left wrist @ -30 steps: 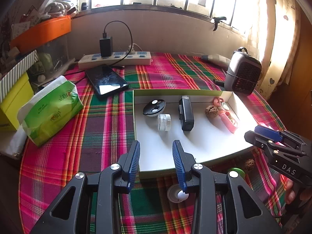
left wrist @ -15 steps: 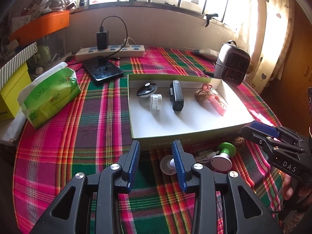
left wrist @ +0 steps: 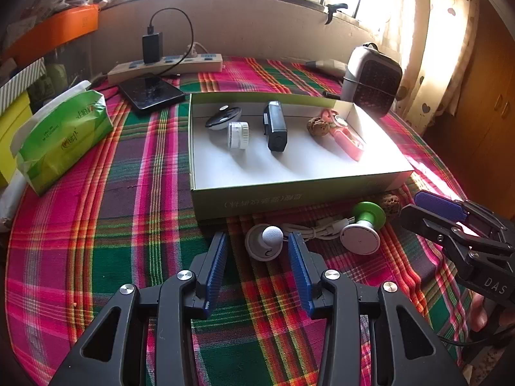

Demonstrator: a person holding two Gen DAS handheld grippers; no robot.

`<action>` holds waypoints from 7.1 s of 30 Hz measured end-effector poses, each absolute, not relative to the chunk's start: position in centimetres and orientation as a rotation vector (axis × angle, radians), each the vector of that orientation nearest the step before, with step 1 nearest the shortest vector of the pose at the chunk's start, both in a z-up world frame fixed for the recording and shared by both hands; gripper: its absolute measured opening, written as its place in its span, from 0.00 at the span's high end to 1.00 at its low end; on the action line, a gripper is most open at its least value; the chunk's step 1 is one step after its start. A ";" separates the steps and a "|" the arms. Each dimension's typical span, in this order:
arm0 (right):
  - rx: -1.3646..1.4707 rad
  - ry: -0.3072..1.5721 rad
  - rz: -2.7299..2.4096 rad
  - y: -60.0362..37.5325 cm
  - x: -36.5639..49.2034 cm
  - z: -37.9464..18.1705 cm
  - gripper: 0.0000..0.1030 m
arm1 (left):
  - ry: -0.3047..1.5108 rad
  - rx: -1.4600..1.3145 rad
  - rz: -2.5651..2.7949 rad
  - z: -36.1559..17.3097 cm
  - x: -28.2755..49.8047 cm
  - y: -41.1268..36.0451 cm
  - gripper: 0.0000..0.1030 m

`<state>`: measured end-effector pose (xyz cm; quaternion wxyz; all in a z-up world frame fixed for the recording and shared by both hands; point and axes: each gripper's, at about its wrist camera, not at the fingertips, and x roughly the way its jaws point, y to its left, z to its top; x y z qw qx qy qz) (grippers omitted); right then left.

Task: Organize objects
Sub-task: 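Move the left tool to the white knob while the right tool approaches the green-and-white spool, then close the left tool on the white knob while the right tool grasps the green-and-white spool, then carry the white knob with the left tool while the right tool carries the spool toward the box, then lower and open the left tool to set the knob in the box while the right tool releases the spool, then lift both open tools up and away from the box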

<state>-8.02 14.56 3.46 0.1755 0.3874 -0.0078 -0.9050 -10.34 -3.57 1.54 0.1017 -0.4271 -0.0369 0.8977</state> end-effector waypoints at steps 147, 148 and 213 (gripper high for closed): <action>1.026 0.213 -2.425 9.9 -21.0 4.3 0.66 | -0.095 -1.275 2.694 2.7 -17.5 -3.5 0.77; 1.027 0.213 -2.419 10.0 -21.3 4.2 0.66 | -0.092 -1.275 2.695 2.7 -17.5 -3.5 0.77; 1.196 0.341 -2.379 8.7 -23.7 2.0 0.54 | -0.012 -1.288 2.688 2.3 -18.5 -2.3 0.69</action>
